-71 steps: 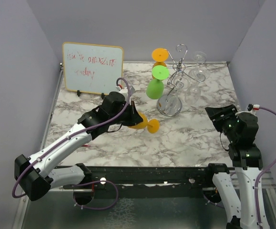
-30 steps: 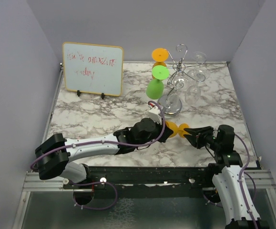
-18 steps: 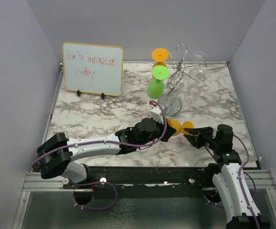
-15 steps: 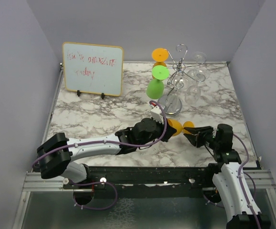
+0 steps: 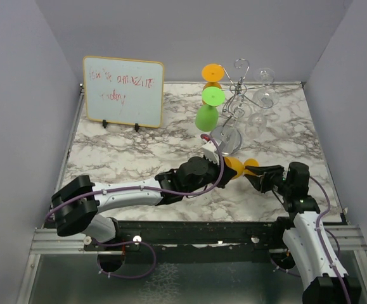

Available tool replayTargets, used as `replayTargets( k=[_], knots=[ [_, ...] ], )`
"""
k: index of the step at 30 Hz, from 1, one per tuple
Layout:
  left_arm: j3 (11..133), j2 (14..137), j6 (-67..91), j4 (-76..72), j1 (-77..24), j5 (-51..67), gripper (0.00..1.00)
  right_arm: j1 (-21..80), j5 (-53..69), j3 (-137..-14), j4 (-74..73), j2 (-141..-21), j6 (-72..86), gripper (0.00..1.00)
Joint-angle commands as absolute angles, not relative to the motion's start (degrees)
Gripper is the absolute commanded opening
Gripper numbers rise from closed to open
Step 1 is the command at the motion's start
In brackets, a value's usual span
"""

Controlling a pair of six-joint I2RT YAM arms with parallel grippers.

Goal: Place the wine glass upside down on the wine glass rack

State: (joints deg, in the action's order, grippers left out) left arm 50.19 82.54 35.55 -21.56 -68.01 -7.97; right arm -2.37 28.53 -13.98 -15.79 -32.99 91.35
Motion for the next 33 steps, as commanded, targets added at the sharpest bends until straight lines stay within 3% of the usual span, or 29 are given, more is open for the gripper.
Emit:
replayTargets(
  k=[1,8,15,19,22,28,33],
  knots=[
    [49.6,83.8,33.8,-25.4,-69.1,-5.9,0.00,-2.6,27.7,-15.3,-14.0,-33.8,92.5,0.39],
    [49.6,84.1,32.4,-26.2,-69.7,-6.4,0.00,-2.6,27.9,-15.5,-14.1,-34.4,93.1,0.38],
    [49.3,84.1,32.1,-26.6,-70.0,-6.0,0.00,-2.6,27.9,-15.7,-14.2,-34.8,93.0,0.20],
    [48.5,83.7,32.1,-27.2,-70.0,-5.0,0.00,-2.6,27.8,-15.8,-13.2,-35.2,92.5,0.04],
    [47.2,82.8,33.2,-27.5,-70.0,-5.2,0.11,-2.6,27.4,-15.9,-12.0,-35.6,91.8,0.01],
    [42.0,77.9,36.9,-27.5,-70.0,-8.0,0.57,-2.6,23.4,-19.5,-11.3,-37.8,83.5,0.01],
    [38.0,71.4,38.1,-27.3,-69.9,-10.9,0.81,-2.6,19.0,-25.2,-12.8,-40.4,71.1,0.01]
  ],
)
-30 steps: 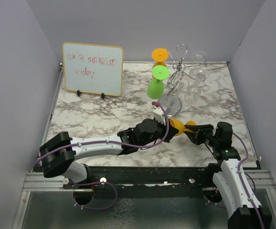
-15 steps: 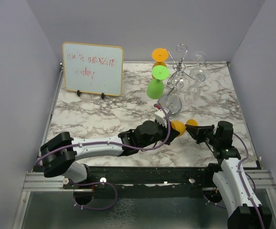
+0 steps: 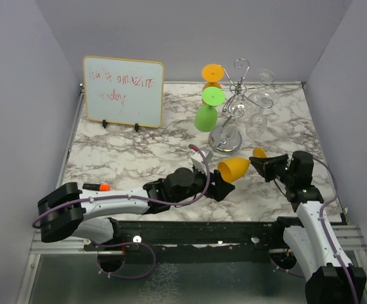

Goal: Place the wine glass upside down on the wine glass rack

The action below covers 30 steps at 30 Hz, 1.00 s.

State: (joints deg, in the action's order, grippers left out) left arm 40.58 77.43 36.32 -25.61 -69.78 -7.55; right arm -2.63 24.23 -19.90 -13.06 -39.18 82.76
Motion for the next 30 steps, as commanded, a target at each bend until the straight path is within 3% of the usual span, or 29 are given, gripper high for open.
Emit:
replayTargets(
  k=[1,10,18,30],
  knots=[
    [37.7,70.1,38.0,-27.2,-70.0,-11.2,0.84,-2.6,18.1,-26.3,-13.7,-40.6,68.8,0.01],
    [42.1,65.5,37.6,-21.5,-69.8,-11.5,0.98,-2.6,10.2,-30.6,-18.0,-34.0,51.9,0.01],
    [54.8,68.5,37.7,-9.0,-69.2,-8.7,0.98,-2.6,6.4,-32.9,-12.1,-25.2,37.8,0.01],
    [67.8,73.1,42.2,-3.8,-66.6,-0.1,0.99,-2.6,17.1,-34.4,1.4,-20.0,21.4,0.01]
  ],
)
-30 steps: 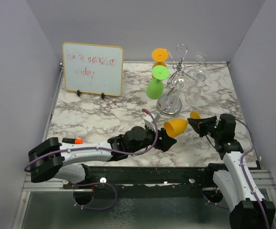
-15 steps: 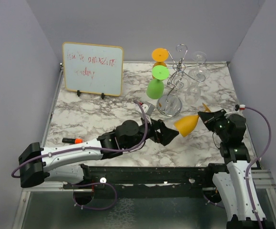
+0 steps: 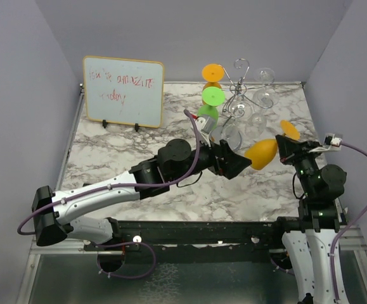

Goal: Place the wine glass upside down on the wine glass rack

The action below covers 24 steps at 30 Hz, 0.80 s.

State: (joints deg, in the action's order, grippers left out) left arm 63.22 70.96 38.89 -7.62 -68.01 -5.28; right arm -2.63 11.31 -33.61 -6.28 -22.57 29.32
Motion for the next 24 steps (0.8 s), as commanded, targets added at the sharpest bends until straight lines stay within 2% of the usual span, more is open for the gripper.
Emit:
replayTargets(
  k=[1,8,16,21,24],
  knots=[
    [69.2,73.9,44.1,-2.7,-65.7,1.3,0.99,-2.6,18.9,-34.1,2.8,-19.4,20.5,0.01],
    [76.3,78.8,53.4,-4.0,-58.1,15.6,0.99,-2.6,34.0,-27.8,16.0,-12.6,18.0,0.01],
    [78.7,81.6,60.6,-6.1,-57.7,20.4,0.96,-2.6,51.6,-30.8,12.6,-15.1,12.8,0.01],
    [77.5,82.0,63.2,-6.7,-57.7,22.0,0.82,-2.6,54.9,-31.7,10.4,-15.5,10.6,0.01],
    [77.2,82.9,64.6,-7.2,-57.6,24.5,0.67,-2.6,57.0,-31.8,10.3,-15.8,10.6,0.01]
  ],
)
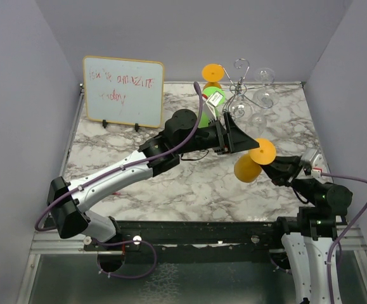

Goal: Place the wine glass upside down on the wine glass rack

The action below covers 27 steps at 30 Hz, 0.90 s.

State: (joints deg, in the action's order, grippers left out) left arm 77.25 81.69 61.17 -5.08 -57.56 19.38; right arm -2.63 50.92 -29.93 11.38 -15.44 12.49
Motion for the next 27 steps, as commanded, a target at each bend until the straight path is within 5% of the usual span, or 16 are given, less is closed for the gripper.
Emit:
replayTargets(
  k=[1,14,24,27],
  knots=[
    [77.1,83.1,64.9,-7.3,-57.5,25.1,0.63,-2.6,57.6,-31.9,10.1,-15.9,10.6,0.01],
    [78.3,83.9,63.4,-4.1,-57.2,26.7,0.15,-2.3,59.7,-34.0,4.5,-16.1,6.1,0.01],
    [77.9,83.9,63.9,-6.0,-57.2,28.9,0.00,-2.2,59.4,-34.3,4.1,-16.3,6.5,0.01],
    [78.7,82.5,62.1,-4.5,-56.9,26.7,0.00,-2.2,57.3,-34.8,3.3,-16.3,9.6,0.25]
  ],
)
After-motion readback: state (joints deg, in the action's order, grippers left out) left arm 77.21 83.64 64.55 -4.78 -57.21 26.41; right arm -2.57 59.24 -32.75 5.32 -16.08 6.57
